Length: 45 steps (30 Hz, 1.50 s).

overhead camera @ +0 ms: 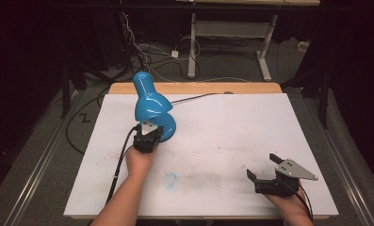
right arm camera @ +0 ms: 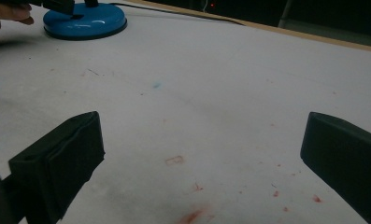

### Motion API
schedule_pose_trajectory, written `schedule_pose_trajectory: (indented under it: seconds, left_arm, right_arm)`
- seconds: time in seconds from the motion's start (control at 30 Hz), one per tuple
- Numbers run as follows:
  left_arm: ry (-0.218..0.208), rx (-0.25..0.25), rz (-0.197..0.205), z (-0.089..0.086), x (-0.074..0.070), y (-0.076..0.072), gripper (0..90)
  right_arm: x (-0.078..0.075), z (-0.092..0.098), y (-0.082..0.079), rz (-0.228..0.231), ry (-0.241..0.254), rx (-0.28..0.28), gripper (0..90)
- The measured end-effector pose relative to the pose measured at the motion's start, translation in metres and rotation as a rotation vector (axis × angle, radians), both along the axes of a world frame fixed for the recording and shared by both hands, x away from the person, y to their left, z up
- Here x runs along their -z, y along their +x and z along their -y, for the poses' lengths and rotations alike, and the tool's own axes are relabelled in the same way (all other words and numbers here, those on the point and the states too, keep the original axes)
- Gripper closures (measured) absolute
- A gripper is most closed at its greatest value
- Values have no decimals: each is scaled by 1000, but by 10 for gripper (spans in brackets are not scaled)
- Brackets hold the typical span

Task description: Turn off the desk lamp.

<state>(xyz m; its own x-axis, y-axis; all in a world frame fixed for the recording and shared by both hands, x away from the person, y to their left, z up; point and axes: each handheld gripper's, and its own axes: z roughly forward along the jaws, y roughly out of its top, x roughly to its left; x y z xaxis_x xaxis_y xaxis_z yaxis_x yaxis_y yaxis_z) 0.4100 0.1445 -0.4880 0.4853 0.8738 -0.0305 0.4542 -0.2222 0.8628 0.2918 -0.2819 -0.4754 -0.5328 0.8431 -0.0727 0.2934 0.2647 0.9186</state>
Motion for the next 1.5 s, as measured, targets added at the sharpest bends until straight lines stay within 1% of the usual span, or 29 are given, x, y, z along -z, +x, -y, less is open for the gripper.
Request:
schedule_pose_trajectory:
  seconds: [0.07,0.1,0.13,0.17,0.2,0.27,0.37,0.5,0.53,0.6,0.63,0.67,0.73,0.77,0.8,0.9,0.97,1.03,1.07,1.1,1.13,1.17,1.23,1.27,1.3,1.37,1.43,1.47,1.5]
  left_arm:
    - [-16,24,1,-2,-1,-4,880]
    - [-34,28,-6,-3,-2,-6,880]
    - [-34,28,-6,-3,-2,-6,879]
    - [-67,39,-10,-5,-3,-11,879]
    - [-67,39,-10,-5,-3,-11,879]
    - [-79,59,-12,-9,-6,-15,879]
    - [-98,81,-12,-13,-10,-24,879]
    - [-85,105,-10,-18,-12,-39,879]
    - [-88,108,-11,-20,-12,-43,879]
    - [-86,112,-15,-24,-11,-50,878]
    - [-85,113,-24,-28,-10,-58,878]
    - [-85,113,-24,-28,-10,-58,877]
    - [-81,117,-23,-32,-9,-66,878]
    - [-86,121,-24,-37,-9,-74,878]
    - [-86,121,-24,-37,-9,-74,877]
    - [-86,126,-29,-42,-8,-86,878]
    - [-62,129,-29,-45,-6,-93,878]
    - [-24,128,-20,-47,-1,-100,878]
    - [-26,128,-21,-49,2,-102,878]
    - [-48,128,-30,-50,5,-105,877]
    - [-56,133,-39,-52,6,-106,877]
    - [-51,136,-37,-52,5,-107,877]
    - [-19,144,-27,-52,3,-109,877]
    - [-25,147,-31,-51,3,-109,876]
    - [-41,150,-36,-51,4,-109,843]
    - [-38,156,-32,-51,4,-108,840]
    - [-46,152,-24,-52,2,-107,761]
    - [-54,147,-23,-53,2,-107,761]
    - [-61,145,-22,-55,3,-107,690]
  right_arm:
    - [0,0,0,1,0,-1,4]
    - [0,-1,0,-3,3,0,4]
    - [0,-1,0,-3,3,0,4]
    - [0,-1,0,-2,1,-2,4]
    - [0,-1,0,-2,1,-2,4]
    - [0,-1,-1,-3,1,-1,4]
    - [0,-1,-1,-4,2,0,4]
    - [0,-1,-1,-1,3,-1,4]
    - [0,-1,-1,-2,2,0,4]
    - [0,-1,-2,0,1,0,4]
    - [0,-2,-2,1,1,-1,4]
    - [-1,-2,-2,3,0,-2,4]
    - [-1,-2,-2,2,2,0,4]
    - [-1,-2,-2,3,0,-1,4]
    - [-1,-2,-2,3,0,-1,4]
    - [-1,-3,-2,2,1,0,4]
    - [-1,-3,-2,2,1,0,4]
    - [-1,-3,-2,3,0,-2,4]
    - [-1,-3,-3,1,6,-1,4]
    - [-1,-2,-3,2,8,1,4]
    - [-1,-2,-3,2,8,1,4]
    - [-1,-2,-3,4,8,1,4]
    - [-1,-2,-2,3,8,3,4]
    - [-1,-2,-2,2,8,4,4]
    - [0,-2,-1,-2,6,5,4]
    - [0,-3,-1,-1,3,4,4]
    - [0,-4,-1,0,2,2,4]
    - [0,-4,-1,0,2,2,4]
    - [0,-5,-2,1,1,3,4]
